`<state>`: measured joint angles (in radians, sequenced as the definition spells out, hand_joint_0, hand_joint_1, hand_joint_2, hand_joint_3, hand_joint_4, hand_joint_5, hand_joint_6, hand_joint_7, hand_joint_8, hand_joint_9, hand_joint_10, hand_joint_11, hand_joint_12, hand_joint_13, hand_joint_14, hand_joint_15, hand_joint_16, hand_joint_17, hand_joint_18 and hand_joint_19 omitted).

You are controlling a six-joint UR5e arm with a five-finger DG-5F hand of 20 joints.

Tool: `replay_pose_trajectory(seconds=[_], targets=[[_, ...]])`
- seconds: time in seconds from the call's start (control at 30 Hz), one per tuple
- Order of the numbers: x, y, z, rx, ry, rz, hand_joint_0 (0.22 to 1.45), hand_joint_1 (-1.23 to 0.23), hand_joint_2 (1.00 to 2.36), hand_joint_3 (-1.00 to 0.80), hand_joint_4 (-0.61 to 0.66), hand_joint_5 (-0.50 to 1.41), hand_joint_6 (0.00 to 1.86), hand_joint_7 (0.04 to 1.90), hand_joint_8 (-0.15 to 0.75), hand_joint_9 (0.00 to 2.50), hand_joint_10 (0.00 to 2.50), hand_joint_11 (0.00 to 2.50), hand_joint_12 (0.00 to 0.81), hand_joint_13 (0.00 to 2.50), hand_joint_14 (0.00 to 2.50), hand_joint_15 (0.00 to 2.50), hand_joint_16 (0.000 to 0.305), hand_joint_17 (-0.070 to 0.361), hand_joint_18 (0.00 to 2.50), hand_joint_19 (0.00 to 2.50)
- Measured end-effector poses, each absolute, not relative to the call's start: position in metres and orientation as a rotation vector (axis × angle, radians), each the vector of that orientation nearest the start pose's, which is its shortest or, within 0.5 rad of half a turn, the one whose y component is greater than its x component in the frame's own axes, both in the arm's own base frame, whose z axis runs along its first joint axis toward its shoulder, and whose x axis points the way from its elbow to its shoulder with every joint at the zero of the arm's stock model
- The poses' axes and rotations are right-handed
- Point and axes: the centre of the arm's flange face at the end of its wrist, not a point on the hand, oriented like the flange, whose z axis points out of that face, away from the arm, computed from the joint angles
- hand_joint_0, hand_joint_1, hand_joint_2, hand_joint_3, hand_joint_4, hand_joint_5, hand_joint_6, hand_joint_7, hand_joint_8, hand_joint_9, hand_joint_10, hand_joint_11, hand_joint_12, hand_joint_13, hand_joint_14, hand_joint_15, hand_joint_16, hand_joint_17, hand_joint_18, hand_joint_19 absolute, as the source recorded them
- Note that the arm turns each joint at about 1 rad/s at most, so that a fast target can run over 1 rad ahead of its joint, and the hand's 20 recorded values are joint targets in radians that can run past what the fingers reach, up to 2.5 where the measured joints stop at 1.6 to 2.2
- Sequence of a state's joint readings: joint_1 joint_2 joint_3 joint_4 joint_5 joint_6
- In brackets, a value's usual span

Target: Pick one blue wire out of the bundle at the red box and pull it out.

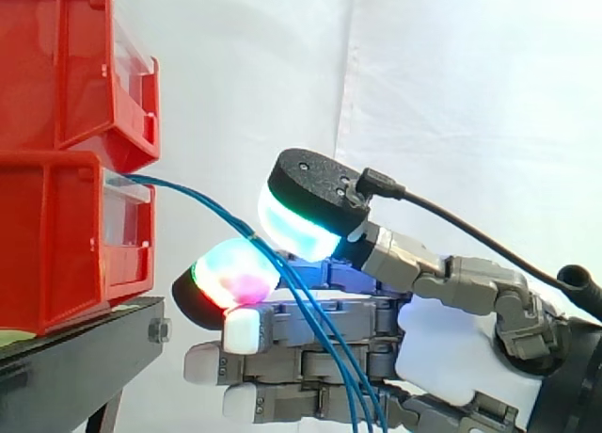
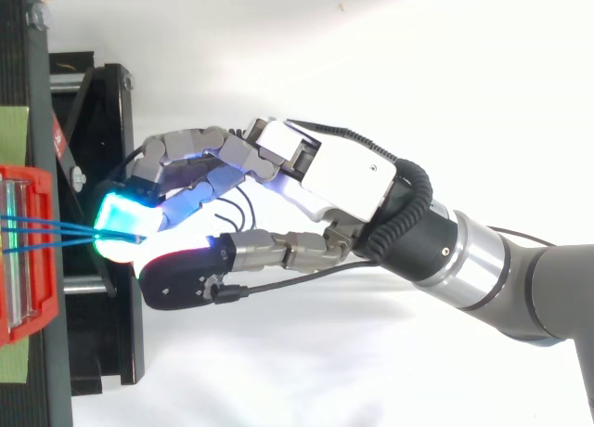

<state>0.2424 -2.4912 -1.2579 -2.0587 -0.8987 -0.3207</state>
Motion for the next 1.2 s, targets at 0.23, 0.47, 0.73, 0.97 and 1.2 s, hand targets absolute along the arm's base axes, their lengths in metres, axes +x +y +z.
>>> replay_pose_trajectory(seconds=[0.23,0.47,0.73,0.97,1.2], targets=[[0.7993,-0.0036,0.1430,1.075,0.654,0.934,0.60,-0.72,1.01,-0.32,0.18,-0.14,0.85,0.97,0.249,0.99,0.02,0.66,0.362,0.64,0.02,0.47,0.043,0.096,0.53,0.55],[0.7994,-0.0035,0.1431,1.074,0.654,0.935,0.59,-0.68,1.01,-0.34,0.20,-0.11,0.75,1.00,0.249,1.00,0.02,0.63,0.358,0.63,0.02,0.47,0.042,0.096,0.53,0.56],[0.7994,-0.0042,0.1431,1.073,0.656,0.935,0.59,-0.71,1.01,-0.35,0.19,-0.11,0.72,1.07,0.251,0.98,0.02,0.62,0.360,0.63,0.02,0.48,0.043,0.096,0.52,0.56],[0.7995,-0.0050,0.1431,1.063,0.668,0.915,0.59,-0.76,1.01,-0.36,0.18,-0.14,0.81,0.96,0.246,0.95,0.02,0.64,0.362,0.62,0.02,0.47,0.043,0.096,0.52,0.56],[0.7995,-0.0075,0.1431,1.056,0.674,0.900,0.59,-0.76,1.01,-0.36,0.17,-0.14,0.83,0.93,0.246,0.95,0.02,0.64,0.360,0.62,0.02,0.47,0.043,0.097,0.52,0.56]])
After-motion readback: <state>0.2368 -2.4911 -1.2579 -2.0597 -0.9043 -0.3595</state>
